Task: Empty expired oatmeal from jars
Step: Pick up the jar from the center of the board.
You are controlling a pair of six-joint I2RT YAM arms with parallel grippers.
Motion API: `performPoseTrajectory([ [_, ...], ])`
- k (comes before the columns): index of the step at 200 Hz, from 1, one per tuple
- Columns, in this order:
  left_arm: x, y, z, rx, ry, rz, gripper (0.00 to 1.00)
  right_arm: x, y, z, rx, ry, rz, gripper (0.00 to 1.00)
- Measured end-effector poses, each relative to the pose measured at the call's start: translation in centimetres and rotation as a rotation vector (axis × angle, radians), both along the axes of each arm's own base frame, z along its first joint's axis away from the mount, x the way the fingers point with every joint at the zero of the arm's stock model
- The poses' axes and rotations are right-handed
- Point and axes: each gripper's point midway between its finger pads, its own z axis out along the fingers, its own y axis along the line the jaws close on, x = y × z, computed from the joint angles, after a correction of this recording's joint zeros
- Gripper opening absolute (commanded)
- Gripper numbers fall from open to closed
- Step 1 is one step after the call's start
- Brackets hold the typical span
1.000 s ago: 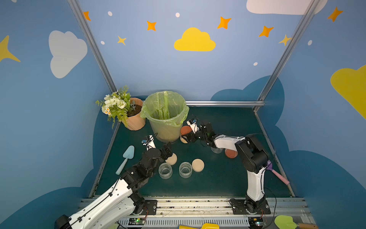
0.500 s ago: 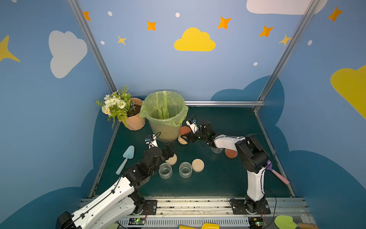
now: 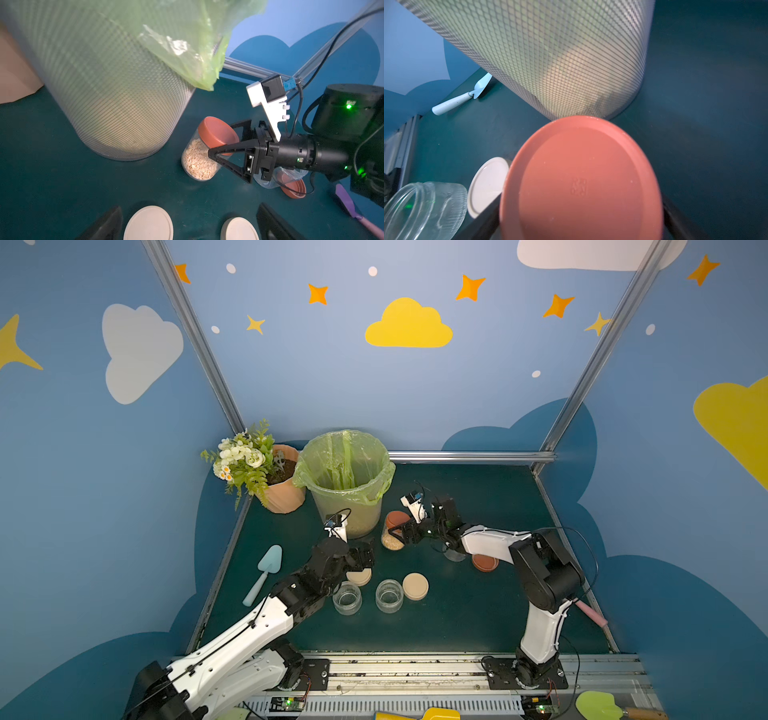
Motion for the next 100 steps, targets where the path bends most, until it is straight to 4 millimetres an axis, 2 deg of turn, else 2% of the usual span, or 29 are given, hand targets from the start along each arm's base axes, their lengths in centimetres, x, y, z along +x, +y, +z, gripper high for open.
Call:
performPoseTrajectory([
  [21,0.6,-1.4,-0.8,0.050,0.015,-0.062,1.00,0.1,-1.2,0.0,0.004,0.023,-0.019,0.41],
  [45,1.4,-3.3,-2.7,0.114,0.056,-0.146,1.00,0.3,-2.2,-0.1,0.009,0.043,-0.041,0.40],
  [100,2.2,-6.6,-6.2,0.192,0.083,-0.312,1.00,0.3,-3.1,0.2,0.034,0.077,-0.060,0.39],
])
